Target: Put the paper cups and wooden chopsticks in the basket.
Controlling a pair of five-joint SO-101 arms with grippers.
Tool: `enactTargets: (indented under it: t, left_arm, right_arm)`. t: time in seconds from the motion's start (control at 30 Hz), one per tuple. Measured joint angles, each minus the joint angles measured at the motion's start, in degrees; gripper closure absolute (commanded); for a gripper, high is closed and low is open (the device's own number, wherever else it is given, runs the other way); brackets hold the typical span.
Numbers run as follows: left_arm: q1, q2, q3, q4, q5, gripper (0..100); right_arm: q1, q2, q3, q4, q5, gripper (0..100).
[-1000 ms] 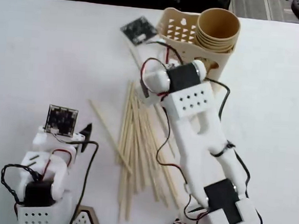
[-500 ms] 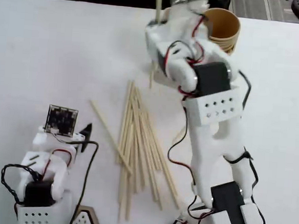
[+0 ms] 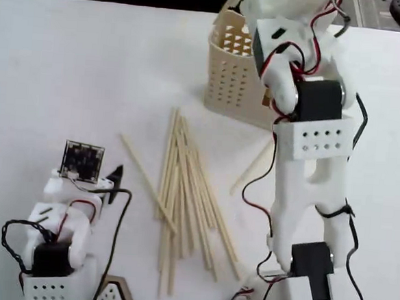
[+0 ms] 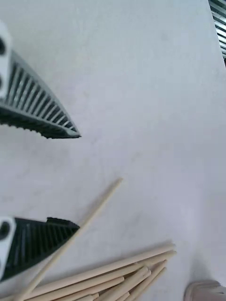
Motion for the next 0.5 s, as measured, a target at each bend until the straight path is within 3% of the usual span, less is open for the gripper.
enactTargets:
  t: [0.3, 0.5]
  left_arm:
    - [0.0, 0.0, 0.0, 0.0, 0.0, 73]
    - [0.0, 0.0, 0.0, 0.0, 0.0, 73]
  right_arm:
    - [2.3, 9.0, 0.0, -0.6, 0.0, 96.4]
    - [2.0, 11.0, 0.1, 3.1, 8.0, 81.7]
